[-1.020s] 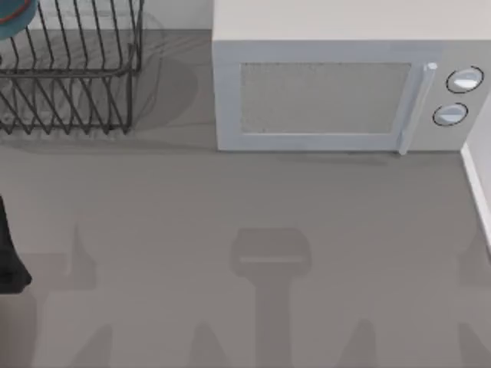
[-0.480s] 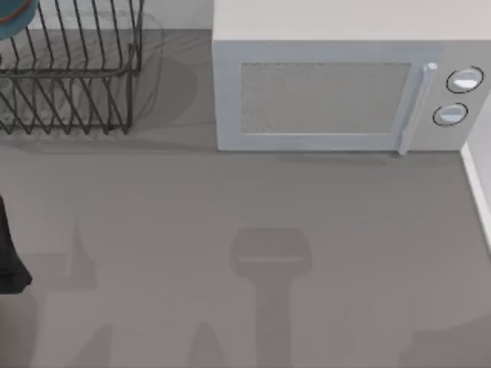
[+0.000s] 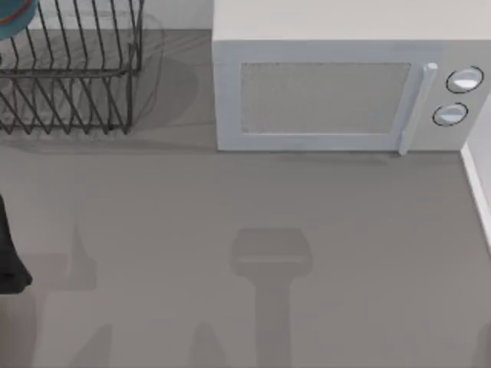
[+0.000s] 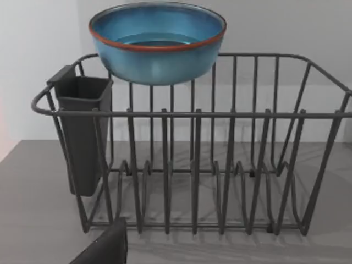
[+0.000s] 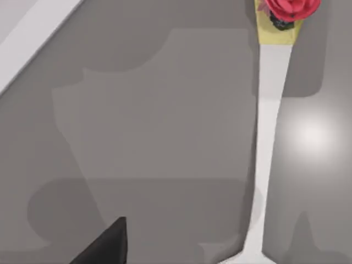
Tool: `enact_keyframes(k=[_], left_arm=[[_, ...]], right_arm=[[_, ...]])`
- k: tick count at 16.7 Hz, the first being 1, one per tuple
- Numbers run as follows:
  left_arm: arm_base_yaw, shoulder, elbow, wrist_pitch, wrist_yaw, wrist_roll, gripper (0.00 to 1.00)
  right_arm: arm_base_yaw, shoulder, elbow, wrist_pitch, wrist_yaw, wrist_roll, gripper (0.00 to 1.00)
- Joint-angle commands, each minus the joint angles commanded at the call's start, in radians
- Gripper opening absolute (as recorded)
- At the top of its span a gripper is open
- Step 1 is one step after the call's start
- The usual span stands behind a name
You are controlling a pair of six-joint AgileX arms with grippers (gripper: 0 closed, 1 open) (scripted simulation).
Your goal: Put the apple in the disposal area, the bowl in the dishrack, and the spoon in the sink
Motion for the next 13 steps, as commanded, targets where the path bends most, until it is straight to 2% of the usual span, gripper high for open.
enact_keyframes(k=[8, 13], left_arm=[[0.0, 0.0, 0.0, 0.0, 0.0, 0.0, 1.0], [0.0, 0.0, 0.0, 0.0, 0.0, 0.0, 1.0]], right_arm=[[-0.024, 0.059, 0.039, -0.041, -0.001, 0.01, 1.0], [-0.026, 0.137, -0.048, 0.123, -0.002, 0.014, 1.0]])
